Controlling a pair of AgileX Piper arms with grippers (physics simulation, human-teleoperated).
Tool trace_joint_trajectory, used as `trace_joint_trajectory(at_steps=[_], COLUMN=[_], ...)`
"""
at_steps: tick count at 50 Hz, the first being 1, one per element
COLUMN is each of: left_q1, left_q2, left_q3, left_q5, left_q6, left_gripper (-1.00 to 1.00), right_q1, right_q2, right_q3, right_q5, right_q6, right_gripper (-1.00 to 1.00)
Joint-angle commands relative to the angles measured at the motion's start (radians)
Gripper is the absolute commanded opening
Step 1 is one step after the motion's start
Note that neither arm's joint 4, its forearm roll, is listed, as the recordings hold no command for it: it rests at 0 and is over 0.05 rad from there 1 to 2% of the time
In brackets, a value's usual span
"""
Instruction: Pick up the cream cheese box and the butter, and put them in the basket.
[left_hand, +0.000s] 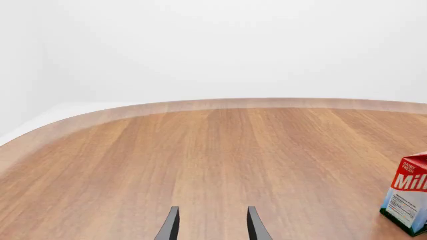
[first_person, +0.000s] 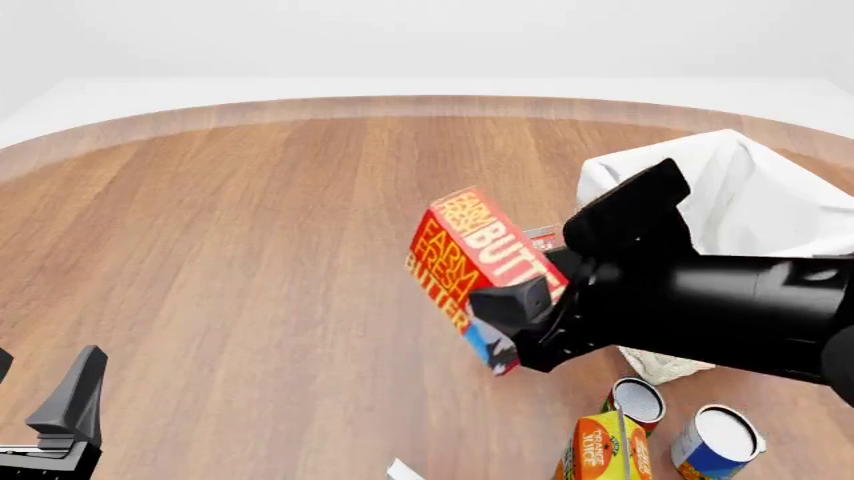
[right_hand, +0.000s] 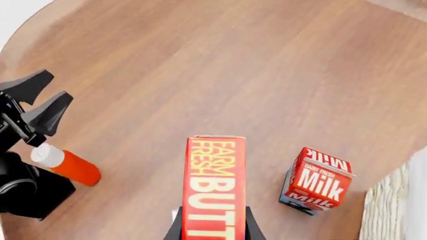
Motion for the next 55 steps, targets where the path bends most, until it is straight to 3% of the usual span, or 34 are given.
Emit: trace_joint_trajectory(at_steps=[1,4,7,12,15,22,32,39,55], left_q1=[0.0,0.0,0.0,0.0,0.0,0.0,0.0,0.0,0.0], left_q2=[0.0,0.0,0.0,0.0,0.0,0.0,0.0,0.0,0.0], left_q3=[0.0,0.0,0.0,0.0,0.0,0.0,0.0,0.0,0.0], left_q5=[0.0,0.0,0.0,0.0,0.0,0.0,0.0,0.0,0.0], left_q6=[0.0,0.0,0.0,0.0,0.0,0.0,0.0,0.0,0.0], left_gripper=[1.0,1.0,1.0,1.0,1.0,1.0,1.0,1.0,1.0], right_q1=[-0.038,-0.06,-0.109,-0.121,-0.128,-0.26,-0.333,-0.393,-0.466], right_q2=[-0.069,-0.071,-0.086,-0.098,-0.095,-0.079,-0.066,-0.049,-0.022], right_q3=[-0.112,-0.133,-0.162,-0.184,-0.199,-0.238,-0.231,-0.263,-0.292], right_q5=[0.086,0.102,0.123,0.129,0.133,0.138,0.14,0.167,0.162], right_q6=[0.052,0.092,0.096,0.081,0.091,0.127,0.139,0.179,0.175], right_gripper=[-1.0,-1.0,-1.0,-1.0,-1.0,-1.0,-1.0,-1.0,-1.0])
